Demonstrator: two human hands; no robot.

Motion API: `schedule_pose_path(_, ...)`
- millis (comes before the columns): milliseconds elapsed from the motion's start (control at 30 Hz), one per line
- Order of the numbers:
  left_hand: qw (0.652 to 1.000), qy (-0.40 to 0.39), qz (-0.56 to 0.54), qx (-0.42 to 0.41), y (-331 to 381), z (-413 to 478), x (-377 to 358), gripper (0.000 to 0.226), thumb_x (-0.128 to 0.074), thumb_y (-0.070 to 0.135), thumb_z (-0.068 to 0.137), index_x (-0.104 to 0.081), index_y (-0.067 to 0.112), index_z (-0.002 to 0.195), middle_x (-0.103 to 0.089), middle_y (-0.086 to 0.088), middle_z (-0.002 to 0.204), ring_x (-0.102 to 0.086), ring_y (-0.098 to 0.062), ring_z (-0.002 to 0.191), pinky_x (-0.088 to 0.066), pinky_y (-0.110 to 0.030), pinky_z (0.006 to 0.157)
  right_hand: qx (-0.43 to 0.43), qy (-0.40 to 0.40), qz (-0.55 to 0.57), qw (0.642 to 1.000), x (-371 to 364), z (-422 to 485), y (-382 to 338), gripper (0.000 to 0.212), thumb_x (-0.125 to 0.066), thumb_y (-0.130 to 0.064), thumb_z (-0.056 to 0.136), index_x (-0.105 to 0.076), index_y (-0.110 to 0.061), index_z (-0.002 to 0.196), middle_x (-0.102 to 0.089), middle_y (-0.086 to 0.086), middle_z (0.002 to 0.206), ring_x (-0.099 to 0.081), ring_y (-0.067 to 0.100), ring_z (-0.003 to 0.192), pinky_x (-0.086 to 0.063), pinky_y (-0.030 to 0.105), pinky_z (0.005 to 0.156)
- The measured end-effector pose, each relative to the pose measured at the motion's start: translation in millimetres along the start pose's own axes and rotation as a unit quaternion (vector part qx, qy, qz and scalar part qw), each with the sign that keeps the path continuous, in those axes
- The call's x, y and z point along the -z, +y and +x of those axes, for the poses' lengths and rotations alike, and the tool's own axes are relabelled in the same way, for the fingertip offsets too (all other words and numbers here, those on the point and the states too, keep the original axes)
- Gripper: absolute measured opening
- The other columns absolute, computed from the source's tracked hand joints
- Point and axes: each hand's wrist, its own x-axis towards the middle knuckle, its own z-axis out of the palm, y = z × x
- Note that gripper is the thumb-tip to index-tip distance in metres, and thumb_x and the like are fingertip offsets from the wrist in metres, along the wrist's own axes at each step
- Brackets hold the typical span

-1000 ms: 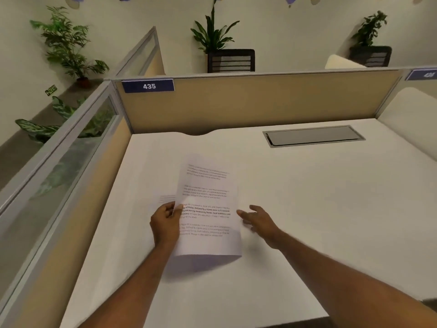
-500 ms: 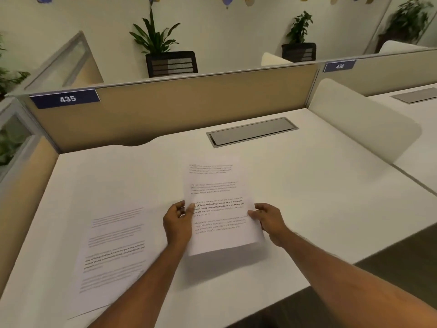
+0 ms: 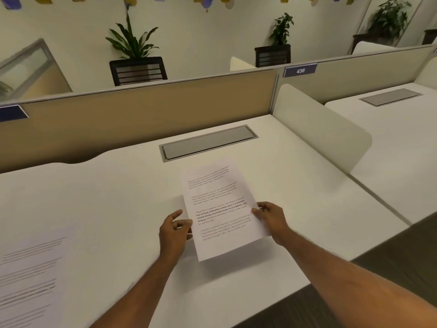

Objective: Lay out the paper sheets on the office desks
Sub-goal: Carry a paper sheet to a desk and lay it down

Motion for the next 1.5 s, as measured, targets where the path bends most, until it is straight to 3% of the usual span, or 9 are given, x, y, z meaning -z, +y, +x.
schedule_pose_path(267,0.997,-0.074,0.019,0.014,9,4,-58,0.057,-0.073,0.002,0.084,-0.049,0.014,0.135,-0.07,-0.009,0.096,-0.07,-0.024,0.087,-0.059,-0.033,0.066,-0.013,0.013,0.003,1.0,57,27,-1,0.019,-0.071,-0.007,0.087,-0.068,-0.003,0.105,-0.071,0.01,0.091,-0.067,0.016,0.07,-0.056,0.022,0.06)
schedule_pose_path(667,0.979,-0.202,0.039,0.005,15,16,-131,0.048,-0.075,0.0,0.081,-0.062,0.009,0.127,-0.066,-0.008,0.101,-0.072,-0.018,0.078,-0.059,-0.027,0.063,-0.018,0.071,-0.006,0.997,125,48,-13,0.014,-0.072,-0.007,0.086,-0.071,-0.002,0.099,-0.072,0.009,0.084,-0.068,0.015,0.065,-0.056,0.027,0.062)
schedule_pose_path(800,0.968,-0.198,0.141,-0.065,12,15,-163,0.06,-0.081,0.018,0.078,-0.054,0.02,0.132,-0.064,0.001,0.111,-0.069,-0.009,0.076,-0.058,-0.026,0.069,-0.022,0.08,-0.02,0.996,153,66,-19,0.016,-0.072,-0.007,0.086,-0.07,-0.002,0.101,-0.071,0.01,0.087,-0.067,0.02,0.072,-0.057,0.034,0.073)
schedule_pose_path(867,0.947,-0.193,0.226,-0.12,7,16,-177,0.066,-0.08,0.033,0.079,-0.048,0.024,0.136,-0.053,0.002,0.135,-0.064,-0.011,0.101,-0.055,-0.032,0.087,-0.023,0.082,-0.025,0.996,168,79,-20,0.017,-0.072,-0.006,0.086,-0.069,-0.001,0.102,-0.07,0.012,0.09,-0.066,0.023,0.076,-0.055,0.038,0.079)
schedule_pose_path(967,0.869,-0.23,0.395,-0.191,-7,20,-199,0.08,-0.066,0.057,0.083,-0.032,0.029,0.15,-0.017,0.0,0.163,-0.026,-0.02,0.147,-0.026,-0.04,0.118,-0.029,0.077,-0.042,0.996,189,99,-23,0.018,-0.073,-0.006,0.085,-0.07,-0.001,0.102,-0.07,0.012,0.091,-0.066,0.022,0.074,-0.056,0.033,0.073)
schedule_pose_path(1067,0.789,-0.258,0.51,-0.223,-23,24,-220,0.083,-0.047,0.071,0.085,-0.018,0.037,0.154,0.003,0.005,0.166,0.0,-0.018,0.152,-0.003,-0.046,0.121,-0.03,0.07,-0.064,0.995,206,118,-24,0.02,-0.073,-0.007,0.085,-0.07,-0.001,0.104,-0.071,0.014,0.094,-0.066,0.021,0.074,-0.056,0.031,0.071)
schedule_pose_path(1200,0.754,-0.256,0.562,-0.224,-32,24,-247,0.083,-0.035,0.077,0.083,-0.015,0.039,0.154,0.007,0.011,0.165,0.008,-0.019,0.152,0.007,-0.053,0.118,-0.04,0.059,-0.112,0.991,228,145,-23,0.022,-0.074,-0.009,0.085,-0.07,-0.004,0.106,-0.072,0.006,0.087,-0.067,0.014,0.069,-0.054,0.023,0.062)
schedule_pose_path(1300,0.745,-0.237,0.577,-0.236,-34,22,-256,0.084,-0.027,0.081,0.08,-0.017,0.04,0.153,0.006,0.015,0.164,0.007,-0.019,0.152,0.006,-0.052,0.118,-0.042,0.043,-0.184,0.981,237,159,-17,0.032,-0.074,-0.016,0.086,-0.066,-0.007,0.116,-0.068,0.002,0.089,-0.067,0.02,0.082,-0.054,0.033,0.078)
schedule_pose_path(1500,0.743,-0.227,0.589,-0.222,-32,18,-259,0.085,-0.026,0.082,0.08,-0.017,0.041,0.153,0.006,0.017,0.163,0.007,-0.017,0.152,0.007,-0.052,0.118,0.121,-0.042,-0.482,0.867,242,156,9,0.071,-0.065,-0.048,0.089,-0.038,-0.02,0.148,-0.033,0.003,0.157,-0.03,0.023,0.144,-0.025,0.036,0.118)
